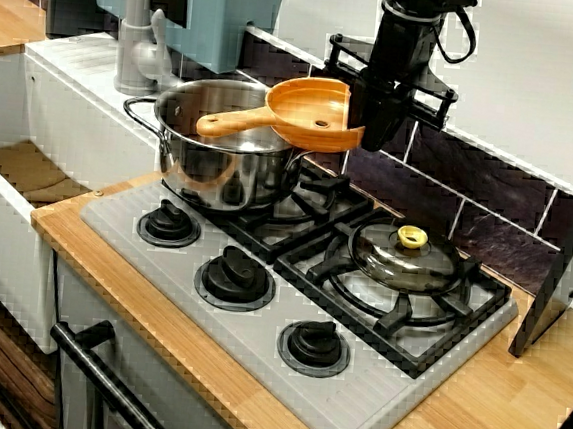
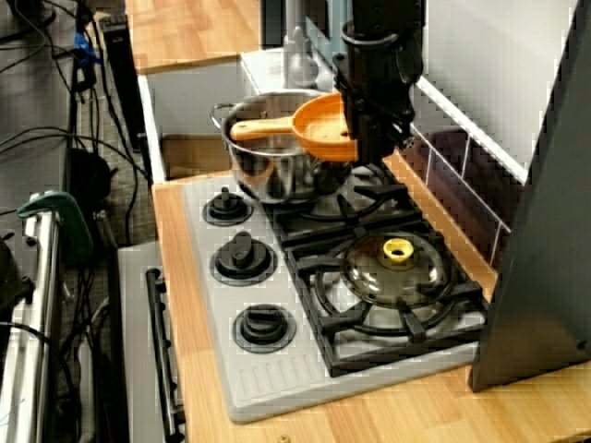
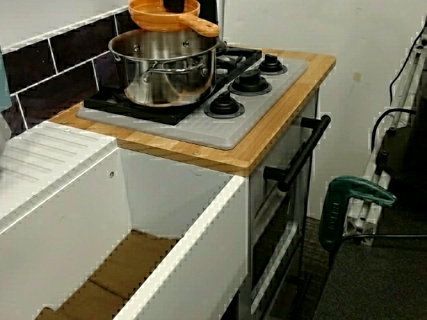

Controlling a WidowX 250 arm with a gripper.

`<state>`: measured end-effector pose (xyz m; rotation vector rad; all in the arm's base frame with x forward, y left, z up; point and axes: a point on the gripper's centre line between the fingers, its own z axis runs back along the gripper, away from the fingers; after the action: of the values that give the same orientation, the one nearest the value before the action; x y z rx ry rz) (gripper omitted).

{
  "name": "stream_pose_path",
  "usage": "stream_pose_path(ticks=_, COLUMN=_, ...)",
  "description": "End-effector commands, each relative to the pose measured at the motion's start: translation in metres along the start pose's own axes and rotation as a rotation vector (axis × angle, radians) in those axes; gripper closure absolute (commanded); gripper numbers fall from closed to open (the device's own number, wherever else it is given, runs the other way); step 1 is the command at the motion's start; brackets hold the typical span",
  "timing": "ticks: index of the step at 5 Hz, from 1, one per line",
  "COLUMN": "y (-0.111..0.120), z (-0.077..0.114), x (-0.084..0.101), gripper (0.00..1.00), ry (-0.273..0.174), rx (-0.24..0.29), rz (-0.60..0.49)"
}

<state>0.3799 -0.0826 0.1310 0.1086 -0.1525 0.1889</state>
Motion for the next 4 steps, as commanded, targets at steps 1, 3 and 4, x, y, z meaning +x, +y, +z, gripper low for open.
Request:
stream_pose_path(ticks=1, y=0.0107, z=0.0197, x=0.0086, gripper=0.75, ry=-0.047, rx=-0.02, rz=0.019)
stream_pose_path(ticks=3, y=0.0104, z=0.0215, x=0.0059, gripper=0.0, ry=-0.036, rx=-0.026, rz=0.011)
stream_pose_path(ticks=4, y=0.0096, z=0.0225, x=0.0045, gripper=0.0, ry=-0.036, rx=-0.027, rz=0.008)
